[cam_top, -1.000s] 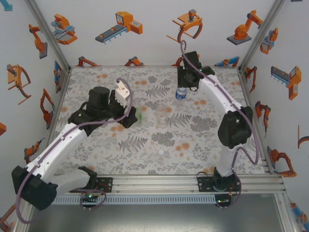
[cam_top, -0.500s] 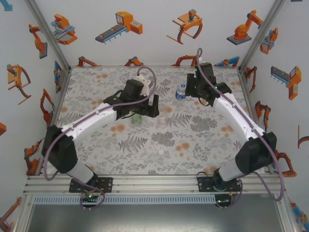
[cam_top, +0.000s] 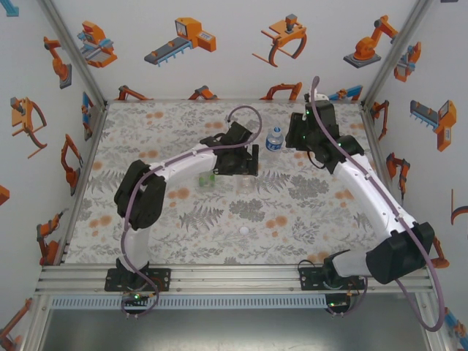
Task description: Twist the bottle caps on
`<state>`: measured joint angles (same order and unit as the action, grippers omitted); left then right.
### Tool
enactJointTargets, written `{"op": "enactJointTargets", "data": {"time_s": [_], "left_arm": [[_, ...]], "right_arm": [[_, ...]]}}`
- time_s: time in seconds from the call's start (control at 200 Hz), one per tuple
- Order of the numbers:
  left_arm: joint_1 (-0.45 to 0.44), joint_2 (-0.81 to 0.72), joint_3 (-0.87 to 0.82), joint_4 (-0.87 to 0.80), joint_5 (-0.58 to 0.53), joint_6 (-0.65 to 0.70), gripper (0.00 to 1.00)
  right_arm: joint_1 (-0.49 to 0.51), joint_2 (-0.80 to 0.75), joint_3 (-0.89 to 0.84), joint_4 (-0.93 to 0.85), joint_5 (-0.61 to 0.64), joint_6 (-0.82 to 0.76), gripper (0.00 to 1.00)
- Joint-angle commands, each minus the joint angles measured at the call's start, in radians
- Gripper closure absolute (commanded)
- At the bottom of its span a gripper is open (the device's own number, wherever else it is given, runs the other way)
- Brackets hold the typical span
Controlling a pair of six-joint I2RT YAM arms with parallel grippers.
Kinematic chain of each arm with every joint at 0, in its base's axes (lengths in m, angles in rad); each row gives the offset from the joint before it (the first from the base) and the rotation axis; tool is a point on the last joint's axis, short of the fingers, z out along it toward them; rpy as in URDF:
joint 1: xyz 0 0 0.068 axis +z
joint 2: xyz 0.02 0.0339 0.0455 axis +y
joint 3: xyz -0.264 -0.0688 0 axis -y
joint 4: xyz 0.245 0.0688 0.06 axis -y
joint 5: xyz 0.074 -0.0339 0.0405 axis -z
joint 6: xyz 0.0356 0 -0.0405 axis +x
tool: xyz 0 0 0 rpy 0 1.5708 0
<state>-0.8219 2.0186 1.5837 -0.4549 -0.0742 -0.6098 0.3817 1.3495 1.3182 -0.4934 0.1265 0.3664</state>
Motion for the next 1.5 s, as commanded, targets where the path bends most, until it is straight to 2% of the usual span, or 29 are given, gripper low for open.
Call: {"op": "enactJointTargets", "data": {"time_s": [0.0, 0.085, 0.431, 0.811, 1.046, 1.252, 1.372, 1.497], "left_arm": [[-0.027, 0.047, 0.063, -0.078, -0.087, -0.072, 0.11], [-0.039, 0.087, 0.090, -0.103, -0.129, -0.107, 0.11], [-0.053, 0.202, 0.156, -0.161, -0.171, -0.170, 0.17], [-0.066, 0.206, 0.148, -0.172, -0.191, -0.157, 0.33], [-0.068, 0.117, 0.120, -0.174, -0.243, -0.073, 0.43], [-0.065, -0.027, 0.051, -0.124, -0.280, 0.075, 0.48], [-0.058, -0.132, -0.019, -0.043, -0.242, 0.157, 0.50], [-0.036, -0.261, -0.121, 0.072, -0.157, 0.216, 0.55]], "right_arm": [[-0.008, -0.019, -0.017, 0.015, -0.013, 0.004, 0.53], [-0.007, -0.021, -0.019, 0.018, -0.026, 0.010, 0.53], [-0.007, -0.017, -0.025, 0.021, -0.044, 0.010, 0.53], [-0.007, -0.009, -0.024, 0.027, -0.060, 0.020, 0.54], [-0.006, -0.022, -0.017, 0.020, -0.070, 0.027, 0.54], [-0.007, -0.059, -0.016, 0.027, -0.090, 0.036, 0.54], [-0.006, -0.083, -0.026, 0.060, -0.140, 0.053, 0.55], [-0.007, -0.110, -0.040, 0.118, -0.240, 0.063, 0.55]]}}
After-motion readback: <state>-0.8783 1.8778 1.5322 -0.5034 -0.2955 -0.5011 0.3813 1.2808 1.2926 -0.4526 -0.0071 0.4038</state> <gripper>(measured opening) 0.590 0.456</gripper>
